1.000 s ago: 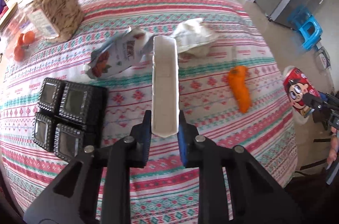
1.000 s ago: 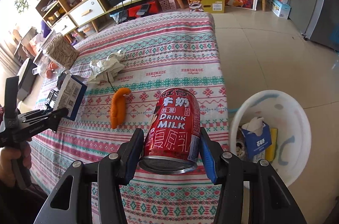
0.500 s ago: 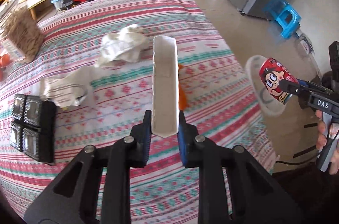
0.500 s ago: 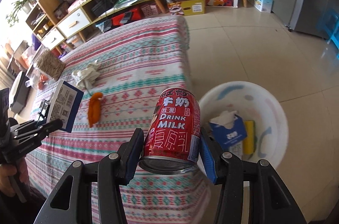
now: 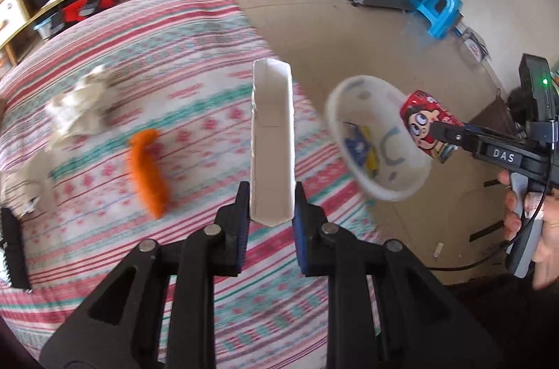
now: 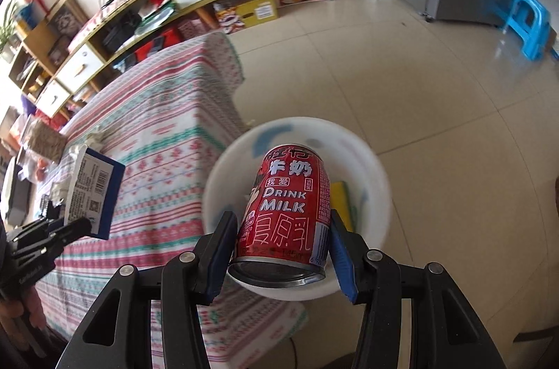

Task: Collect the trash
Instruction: 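Drop the red can into the bucket with the right tool while the left tool drops the white strip there, then move both open tools back over the table, then grasp the black plastic tray with the left tool while the right tool grasps the orange item, then carry the black tray to the bucket and open the left tool while the right tool carries the orange item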

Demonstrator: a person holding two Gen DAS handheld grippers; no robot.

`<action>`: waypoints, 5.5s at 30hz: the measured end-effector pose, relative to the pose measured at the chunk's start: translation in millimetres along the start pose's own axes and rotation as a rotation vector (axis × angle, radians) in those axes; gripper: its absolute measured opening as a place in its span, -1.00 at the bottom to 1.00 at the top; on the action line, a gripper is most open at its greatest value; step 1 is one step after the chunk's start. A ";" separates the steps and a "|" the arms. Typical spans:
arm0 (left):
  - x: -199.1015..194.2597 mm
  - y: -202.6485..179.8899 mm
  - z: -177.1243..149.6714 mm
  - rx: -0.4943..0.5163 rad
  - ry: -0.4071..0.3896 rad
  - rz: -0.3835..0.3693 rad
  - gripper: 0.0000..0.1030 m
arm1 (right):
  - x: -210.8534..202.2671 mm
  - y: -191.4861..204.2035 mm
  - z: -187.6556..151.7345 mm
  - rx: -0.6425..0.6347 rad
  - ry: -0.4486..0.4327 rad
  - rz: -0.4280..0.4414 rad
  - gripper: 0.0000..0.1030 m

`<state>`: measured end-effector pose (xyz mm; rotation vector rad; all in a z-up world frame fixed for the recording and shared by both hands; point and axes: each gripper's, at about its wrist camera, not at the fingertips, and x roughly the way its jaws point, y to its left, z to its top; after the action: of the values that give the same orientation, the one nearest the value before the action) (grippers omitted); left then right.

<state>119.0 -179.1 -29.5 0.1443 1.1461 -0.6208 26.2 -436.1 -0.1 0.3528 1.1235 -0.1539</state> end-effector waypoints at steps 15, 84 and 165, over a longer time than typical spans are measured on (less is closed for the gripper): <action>62.1 -76.7 30.8 0.075 0.061 -0.121 -0.53 | 5.4 -46.7 -5.8 0.055 0.033 -0.023 0.02; -79.8 225.1 -71.4 -0.293 -0.006 0.284 0.65 | 73.7 194.3 9.7 -0.225 0.086 0.034 0.56; -66.7 146.3 -35.3 -0.307 -0.101 0.098 0.07 | 6.3 88.2 -4.9 -0.196 -0.013 0.061 -0.64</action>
<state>150.2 -18.2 -14.9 -0.0919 1.1160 -0.3560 50.8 -351.7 9.8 0.2112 1.1031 0.0082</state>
